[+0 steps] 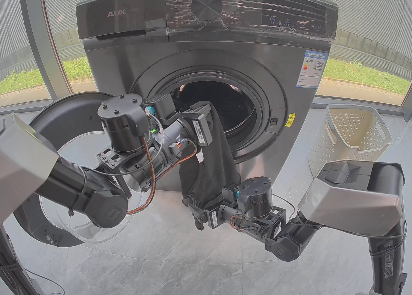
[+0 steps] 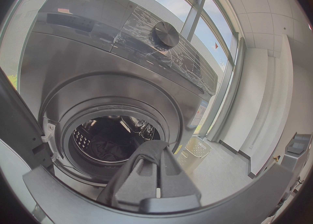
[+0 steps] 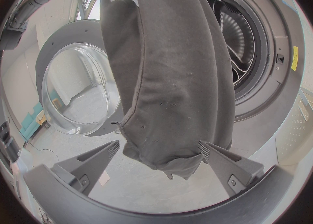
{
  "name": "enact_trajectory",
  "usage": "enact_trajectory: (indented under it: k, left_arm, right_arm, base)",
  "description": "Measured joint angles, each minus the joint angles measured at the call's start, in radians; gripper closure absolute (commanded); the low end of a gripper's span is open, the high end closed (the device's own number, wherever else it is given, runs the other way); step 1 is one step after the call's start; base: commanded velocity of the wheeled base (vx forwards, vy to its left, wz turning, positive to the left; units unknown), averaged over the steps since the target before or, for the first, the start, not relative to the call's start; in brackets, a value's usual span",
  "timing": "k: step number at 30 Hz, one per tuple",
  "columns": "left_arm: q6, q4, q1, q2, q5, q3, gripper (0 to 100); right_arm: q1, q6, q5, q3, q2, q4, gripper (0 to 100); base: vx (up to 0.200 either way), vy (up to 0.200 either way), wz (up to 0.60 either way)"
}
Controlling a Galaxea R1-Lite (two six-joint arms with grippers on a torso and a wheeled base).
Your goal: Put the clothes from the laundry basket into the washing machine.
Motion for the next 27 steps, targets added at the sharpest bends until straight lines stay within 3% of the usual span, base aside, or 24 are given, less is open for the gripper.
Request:
enact_trajectory:
  k: [10,27]
  left_arm:
    - [0.0,-0.001,-0.001,-0.004,0.004,0.004,100]
    - [0.0,-0.005,0.0,-0.011,0.006,0.021,100]
  right_arm:
    - [-0.011,0.003,-0.063,-0.081,0.059,0.009,0]
    - [-0.071,0.004,-0.087,-0.062,0.031,0.016,0]
  base:
    - [0.0,0.0,0.0]
    - [0.0,0.0,0.0]
